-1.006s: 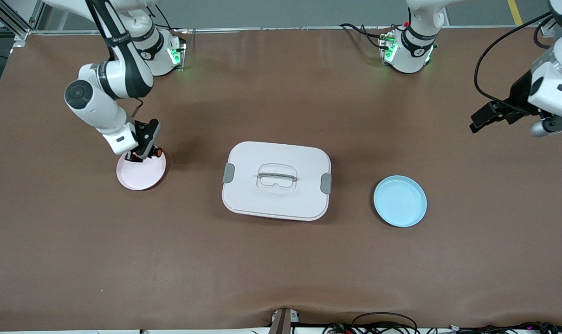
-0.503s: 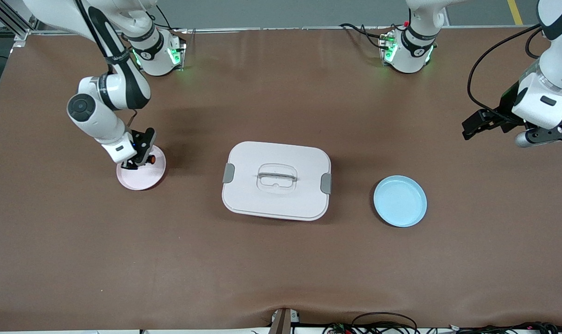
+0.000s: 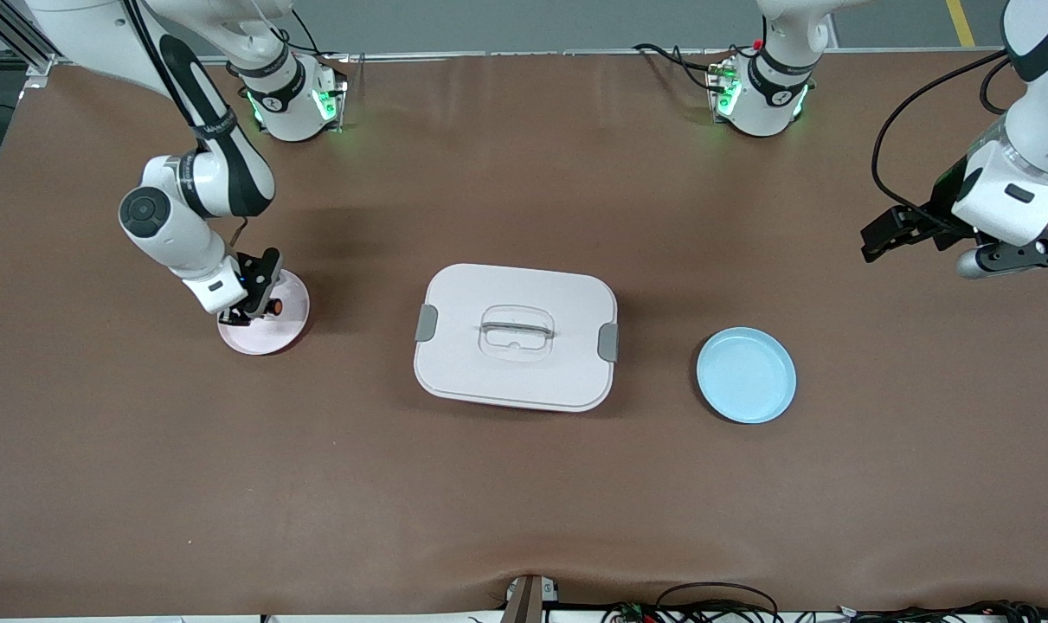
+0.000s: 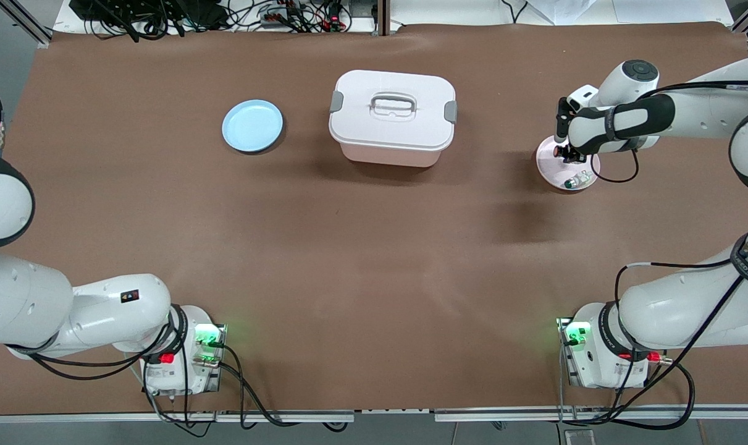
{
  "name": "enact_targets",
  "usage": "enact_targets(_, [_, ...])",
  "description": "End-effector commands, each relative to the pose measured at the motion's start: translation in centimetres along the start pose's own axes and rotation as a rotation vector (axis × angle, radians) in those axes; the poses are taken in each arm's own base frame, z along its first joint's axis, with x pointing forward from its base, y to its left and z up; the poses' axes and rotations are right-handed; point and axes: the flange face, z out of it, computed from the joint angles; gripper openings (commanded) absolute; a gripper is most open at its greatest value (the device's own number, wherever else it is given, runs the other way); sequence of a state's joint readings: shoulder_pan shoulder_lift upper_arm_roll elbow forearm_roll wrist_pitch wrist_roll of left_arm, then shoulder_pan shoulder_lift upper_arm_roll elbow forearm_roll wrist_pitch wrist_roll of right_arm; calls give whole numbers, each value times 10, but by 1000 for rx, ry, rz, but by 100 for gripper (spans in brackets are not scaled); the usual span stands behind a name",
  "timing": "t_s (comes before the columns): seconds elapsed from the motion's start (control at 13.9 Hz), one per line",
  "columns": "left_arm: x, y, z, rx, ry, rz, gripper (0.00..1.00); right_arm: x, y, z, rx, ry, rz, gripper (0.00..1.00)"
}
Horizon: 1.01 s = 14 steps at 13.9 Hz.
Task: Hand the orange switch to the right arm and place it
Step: 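Lower the switch onto the white plate with the right gripper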
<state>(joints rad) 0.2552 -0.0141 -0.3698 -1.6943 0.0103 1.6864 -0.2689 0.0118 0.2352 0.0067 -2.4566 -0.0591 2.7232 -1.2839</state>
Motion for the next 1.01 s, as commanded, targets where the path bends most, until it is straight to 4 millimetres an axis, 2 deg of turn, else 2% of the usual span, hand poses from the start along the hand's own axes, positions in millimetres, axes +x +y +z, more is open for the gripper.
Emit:
enact_targets(0.0, [2,2,-7,16,4,19,100,6,15,10,-13,-2,-29,0])
enact_targets(0.22, [-1,7,-10,12,7,27,100,6,21,18,-30,-12,-69,0])
enact_targets(0.29, [-6,23,-10,16,9,50,100,7,22,21,-33,-17,-83,0])
enact_targets(0.5, [-3,15,-17,15,20,36,100,7,24,21,-39,-25,-103,0])
enact_targets(0.79, [-3,15,-17,14,18,39,100,4,23,28,-32,-25,-95,0])
enact_targets(0.86, [-3,11,-16,14,10,36,100,-2,26,30,-34,-24,-84,37])
enact_targets(0.93, [-2,7,-18,11,11,32,100,-7,31,32,-36,-25,-74,99])
